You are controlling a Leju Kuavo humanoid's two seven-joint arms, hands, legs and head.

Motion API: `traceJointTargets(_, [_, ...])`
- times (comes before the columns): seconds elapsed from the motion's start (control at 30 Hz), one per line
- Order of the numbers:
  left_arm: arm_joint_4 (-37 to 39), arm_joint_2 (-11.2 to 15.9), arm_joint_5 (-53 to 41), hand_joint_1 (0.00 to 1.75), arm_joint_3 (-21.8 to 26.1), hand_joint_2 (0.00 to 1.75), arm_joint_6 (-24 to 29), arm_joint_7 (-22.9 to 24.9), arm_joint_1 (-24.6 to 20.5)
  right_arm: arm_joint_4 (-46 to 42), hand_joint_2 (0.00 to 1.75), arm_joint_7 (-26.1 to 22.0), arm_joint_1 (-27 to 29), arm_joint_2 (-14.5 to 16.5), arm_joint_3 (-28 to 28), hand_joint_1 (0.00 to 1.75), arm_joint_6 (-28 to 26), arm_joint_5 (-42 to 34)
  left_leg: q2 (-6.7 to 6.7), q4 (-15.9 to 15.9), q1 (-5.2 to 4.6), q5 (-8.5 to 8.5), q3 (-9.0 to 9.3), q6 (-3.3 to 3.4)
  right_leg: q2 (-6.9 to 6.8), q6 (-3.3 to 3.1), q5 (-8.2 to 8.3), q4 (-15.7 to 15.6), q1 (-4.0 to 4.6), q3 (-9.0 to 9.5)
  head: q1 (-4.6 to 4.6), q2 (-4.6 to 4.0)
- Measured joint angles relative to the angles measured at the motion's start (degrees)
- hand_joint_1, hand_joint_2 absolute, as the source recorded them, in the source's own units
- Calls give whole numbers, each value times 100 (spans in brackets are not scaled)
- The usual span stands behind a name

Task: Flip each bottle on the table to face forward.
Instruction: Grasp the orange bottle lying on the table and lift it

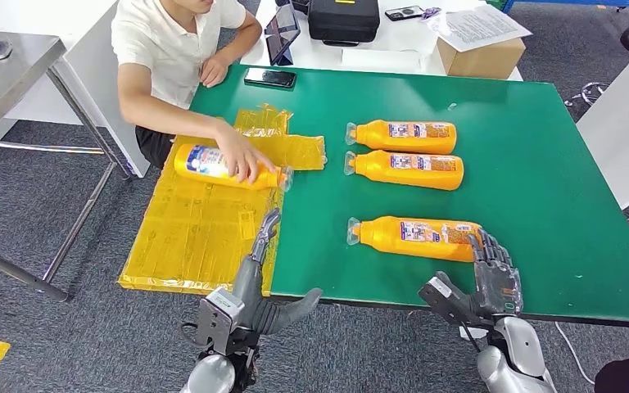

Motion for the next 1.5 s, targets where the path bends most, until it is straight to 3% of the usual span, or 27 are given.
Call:
traceJointTargets(0.1, [19, 5, 5, 0, -20, 175, -4, 2, -14, 66, 175, 27, -32, -8, 25, 0, -21, 76, 0, 0, 0, 0, 0, 0, 0, 0, 0, 0, 0, 0, 1, 0])
traceJointTargets(0.47, [63, 8, 311, 0, -88, 175, -208, 150, -59, 393, 175, 502, -546, -169, 620, 0, -284, 1062, 0, 1, 0, 2, 2, 1, 0, 0, 1, 1, 0, 2, 1, 0])
traceJointTargets(0.67, [137, 8, 804, 0, -90, 175, -494, 369, -71, 235, 175, 962, -657, -265, 963, 0, -360, 2302, -1, 1, 0, 1, -1, 1, 0, 0, 1, 2, 0, 1, 0, 0])
traceJointTargets(0.77, [181, 7, 1080, 0, -81, 175, -660, 460, -79, 21, 175, 1094, -703, -315, 1118, 0, -361, 2560, 0, 1, 0, 1, -1, 0, 0, 0, 1, 2, 0, 1, 0, 0])
traceJointTargets(1.2, [275, 6, 1191, 0, -83, 175, -742, 520, -99, -352, 175, 1174, -778, -423, 1399, 0, -366, 2639, -1, 1, 0, 1, 0, 1, -1, 0, 1, 2, 0, 1, 0, 0])
traceJointTargets(1.5, [415, 6, 1205, 0, -145, 175, -851, 699, -149, 92, 175, 862, -945, -422, 1414, 0, -367, 1745, -1, 1, 0, 1, 0, 1, -1, 0, 1, 1, 0, 1, 2, 0])
